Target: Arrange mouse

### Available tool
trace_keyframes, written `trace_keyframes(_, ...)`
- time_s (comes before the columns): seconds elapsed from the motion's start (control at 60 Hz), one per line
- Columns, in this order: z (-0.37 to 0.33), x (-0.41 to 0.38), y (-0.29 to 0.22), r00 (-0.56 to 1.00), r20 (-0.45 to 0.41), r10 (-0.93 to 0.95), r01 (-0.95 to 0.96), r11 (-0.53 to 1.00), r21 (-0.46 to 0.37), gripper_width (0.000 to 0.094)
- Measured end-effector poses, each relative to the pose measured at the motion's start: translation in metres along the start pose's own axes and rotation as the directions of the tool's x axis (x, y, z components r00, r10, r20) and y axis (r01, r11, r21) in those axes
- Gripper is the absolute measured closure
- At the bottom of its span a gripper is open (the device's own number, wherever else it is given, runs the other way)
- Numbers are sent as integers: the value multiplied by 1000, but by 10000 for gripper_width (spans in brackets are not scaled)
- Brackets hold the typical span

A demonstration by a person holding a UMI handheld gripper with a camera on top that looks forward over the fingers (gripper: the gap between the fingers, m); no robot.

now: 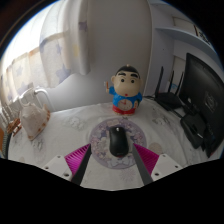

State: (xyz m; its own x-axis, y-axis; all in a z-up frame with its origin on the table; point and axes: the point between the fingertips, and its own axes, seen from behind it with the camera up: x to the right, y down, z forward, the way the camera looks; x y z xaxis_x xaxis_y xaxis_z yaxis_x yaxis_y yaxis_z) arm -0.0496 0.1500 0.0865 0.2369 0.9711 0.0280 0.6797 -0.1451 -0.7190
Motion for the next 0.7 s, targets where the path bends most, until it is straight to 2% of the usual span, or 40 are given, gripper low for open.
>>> trace_keyframes(0.15, -100, -44, 19, 999, 37, 12, -10, 999, -53, 85)
trace_keyframes(0.3, -152, -76, 43, 997, 72, -4, 9, 997, -75, 85)
trace_keyframes(0.7, -166, -86, 69, 993, 67, -96, 101, 992, -79, 89)
